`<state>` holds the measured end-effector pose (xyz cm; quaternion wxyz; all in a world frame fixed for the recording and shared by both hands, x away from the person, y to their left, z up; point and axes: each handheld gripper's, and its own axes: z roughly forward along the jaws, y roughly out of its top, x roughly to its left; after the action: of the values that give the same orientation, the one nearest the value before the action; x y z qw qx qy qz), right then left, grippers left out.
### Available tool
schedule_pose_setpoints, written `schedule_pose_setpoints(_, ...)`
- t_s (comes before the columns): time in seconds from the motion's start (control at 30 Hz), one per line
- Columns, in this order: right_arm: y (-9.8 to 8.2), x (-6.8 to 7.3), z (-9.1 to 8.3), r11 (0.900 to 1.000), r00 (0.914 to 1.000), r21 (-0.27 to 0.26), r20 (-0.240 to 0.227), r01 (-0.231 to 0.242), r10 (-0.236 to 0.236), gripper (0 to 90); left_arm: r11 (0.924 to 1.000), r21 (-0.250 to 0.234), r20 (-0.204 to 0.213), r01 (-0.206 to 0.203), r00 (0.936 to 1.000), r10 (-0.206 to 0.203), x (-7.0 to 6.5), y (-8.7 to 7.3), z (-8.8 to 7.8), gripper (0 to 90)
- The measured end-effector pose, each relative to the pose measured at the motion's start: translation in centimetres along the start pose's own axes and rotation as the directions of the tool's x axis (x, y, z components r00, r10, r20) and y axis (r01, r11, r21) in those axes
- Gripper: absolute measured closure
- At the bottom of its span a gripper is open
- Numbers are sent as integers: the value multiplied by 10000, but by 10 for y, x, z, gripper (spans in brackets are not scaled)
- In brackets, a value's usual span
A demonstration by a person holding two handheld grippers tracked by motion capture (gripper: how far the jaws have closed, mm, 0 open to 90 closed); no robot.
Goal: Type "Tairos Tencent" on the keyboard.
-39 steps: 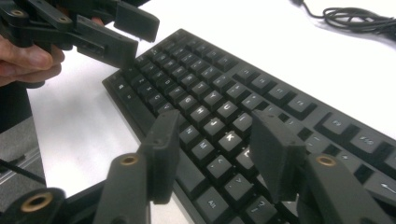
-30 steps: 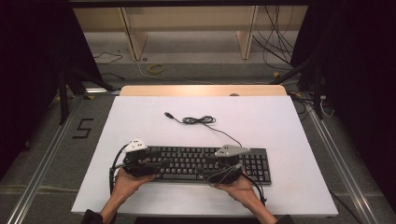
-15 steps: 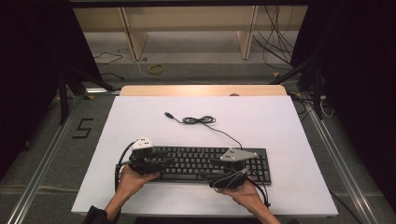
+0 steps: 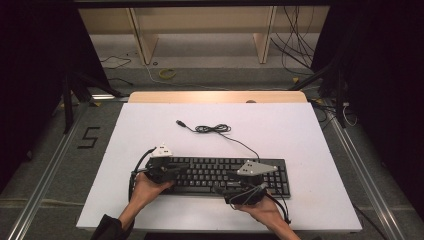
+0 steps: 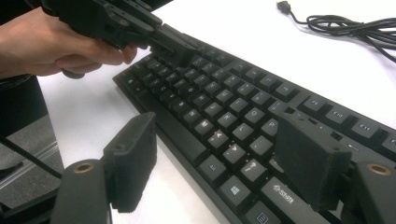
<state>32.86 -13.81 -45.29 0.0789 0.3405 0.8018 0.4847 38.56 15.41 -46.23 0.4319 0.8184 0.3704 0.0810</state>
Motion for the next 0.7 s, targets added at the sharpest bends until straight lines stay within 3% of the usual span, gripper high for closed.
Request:
schedule_pose_setpoints(0.2,-2,-1,-2,10000,10000,-23,30,-1,1,305,9992,367,-44,-132,9999,134,-1,1,7,891)
schedule_pose_setpoints(0.7,-4,-1,-3,10000,10000,7,49,-8,8,305,9970,771,-160,-70,9998,83,2,1,16,893)
